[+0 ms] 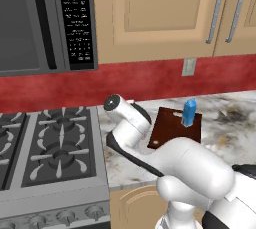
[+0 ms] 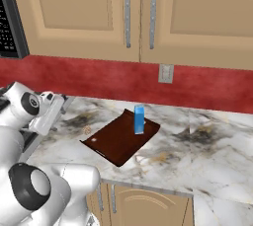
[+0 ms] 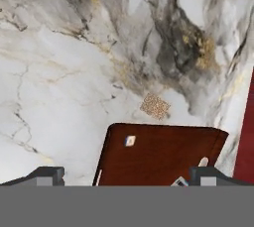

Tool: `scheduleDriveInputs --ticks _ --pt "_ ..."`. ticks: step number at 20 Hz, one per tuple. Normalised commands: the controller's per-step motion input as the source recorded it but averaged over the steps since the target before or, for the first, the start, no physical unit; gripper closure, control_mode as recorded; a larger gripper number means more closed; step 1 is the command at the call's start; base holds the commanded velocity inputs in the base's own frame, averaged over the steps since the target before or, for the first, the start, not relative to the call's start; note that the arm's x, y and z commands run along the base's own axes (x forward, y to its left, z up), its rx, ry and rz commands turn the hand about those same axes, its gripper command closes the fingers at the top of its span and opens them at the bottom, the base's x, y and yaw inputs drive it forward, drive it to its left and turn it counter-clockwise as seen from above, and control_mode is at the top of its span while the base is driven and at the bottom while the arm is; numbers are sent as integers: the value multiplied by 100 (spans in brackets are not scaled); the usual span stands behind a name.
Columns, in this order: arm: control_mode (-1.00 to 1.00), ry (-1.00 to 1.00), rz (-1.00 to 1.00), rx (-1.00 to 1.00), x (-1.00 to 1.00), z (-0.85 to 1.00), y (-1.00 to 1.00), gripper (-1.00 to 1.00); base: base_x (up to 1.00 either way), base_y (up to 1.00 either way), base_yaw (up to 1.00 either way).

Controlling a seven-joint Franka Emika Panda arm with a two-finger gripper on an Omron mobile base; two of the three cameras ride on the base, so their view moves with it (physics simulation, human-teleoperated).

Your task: Take out the milk from the fridge and place it on the tray on the counter. Then take the sugar cube near the tray and place it in the tray.

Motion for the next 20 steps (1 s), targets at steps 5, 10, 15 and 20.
scheduleDriveInputs --ticks 5,10,15,20 --pt "-100 0 -18 0 5 -7 -21 -100 0 0 0" --pt "-100 0 -20 8 1 -6 -32 -100 0 0 0" --pt "-100 -1 -13 7 2 0 -22 -100 0 0 0" --pt "-100 -1 1 0 1 -3 -13 -100 0 0 0"
